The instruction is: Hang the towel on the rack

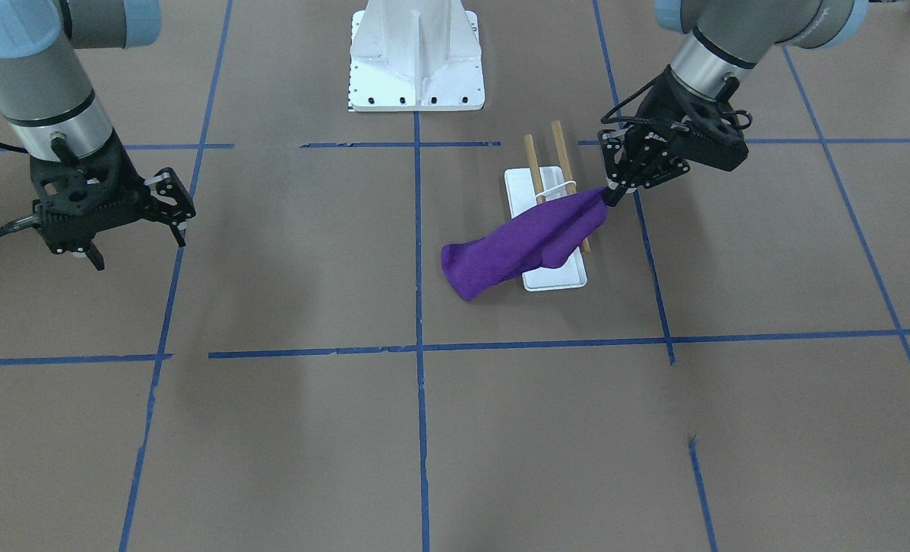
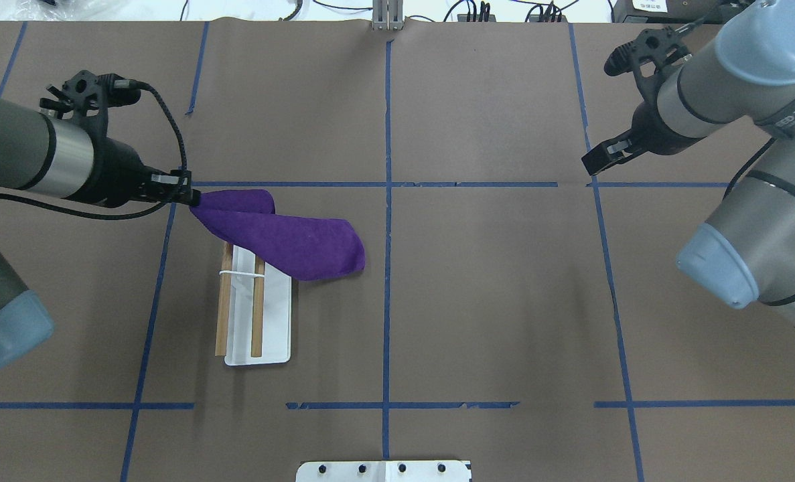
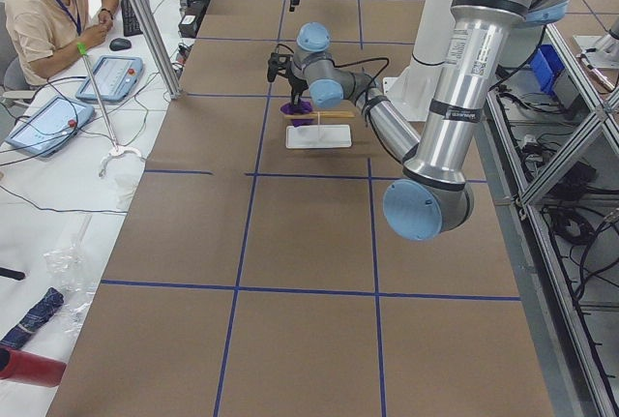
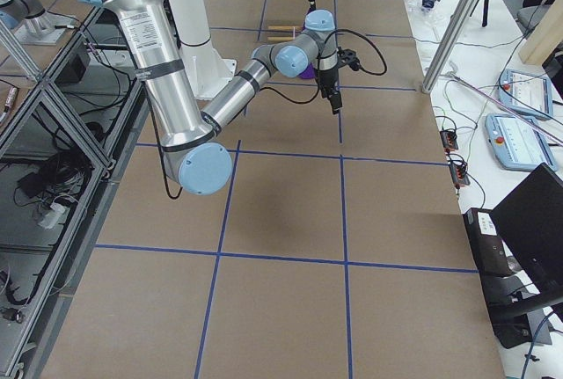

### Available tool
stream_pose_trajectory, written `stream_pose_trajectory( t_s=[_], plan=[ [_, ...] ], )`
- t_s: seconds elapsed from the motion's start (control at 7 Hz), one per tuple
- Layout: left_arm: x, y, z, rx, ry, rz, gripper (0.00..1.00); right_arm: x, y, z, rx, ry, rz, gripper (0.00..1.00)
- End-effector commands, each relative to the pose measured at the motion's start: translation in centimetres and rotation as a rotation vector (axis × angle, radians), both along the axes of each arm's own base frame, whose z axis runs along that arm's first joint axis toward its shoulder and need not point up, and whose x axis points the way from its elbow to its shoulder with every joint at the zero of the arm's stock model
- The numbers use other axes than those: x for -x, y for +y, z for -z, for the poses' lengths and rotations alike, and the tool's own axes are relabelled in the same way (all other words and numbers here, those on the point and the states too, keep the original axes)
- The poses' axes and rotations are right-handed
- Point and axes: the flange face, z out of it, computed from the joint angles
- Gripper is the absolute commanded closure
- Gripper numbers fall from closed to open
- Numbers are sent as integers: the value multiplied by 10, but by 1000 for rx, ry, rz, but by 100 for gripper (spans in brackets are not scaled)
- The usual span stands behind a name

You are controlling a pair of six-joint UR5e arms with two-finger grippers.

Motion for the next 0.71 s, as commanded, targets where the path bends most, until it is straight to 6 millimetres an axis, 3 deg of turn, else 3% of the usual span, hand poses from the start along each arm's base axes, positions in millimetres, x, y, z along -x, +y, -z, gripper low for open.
stream_pose_trajectory(
  t_s=[0.0,0.29,0.43,0.57],
  plan=[
    [28,2,-61,-123,-136,-84,100,-38,-6,-43,-10,49,65,0],
    [26,-1,-75,-137,-165,-99,100,-48,-8,-50,-1,55,52,0],
    [25,-3,-77,-139,-163,-99,79,-50,-11,-53,4,59,46,0],
    [23,-5,-81,-151,-171,-109,1,-54,-15,-57,13,62,37,0]
  ],
)
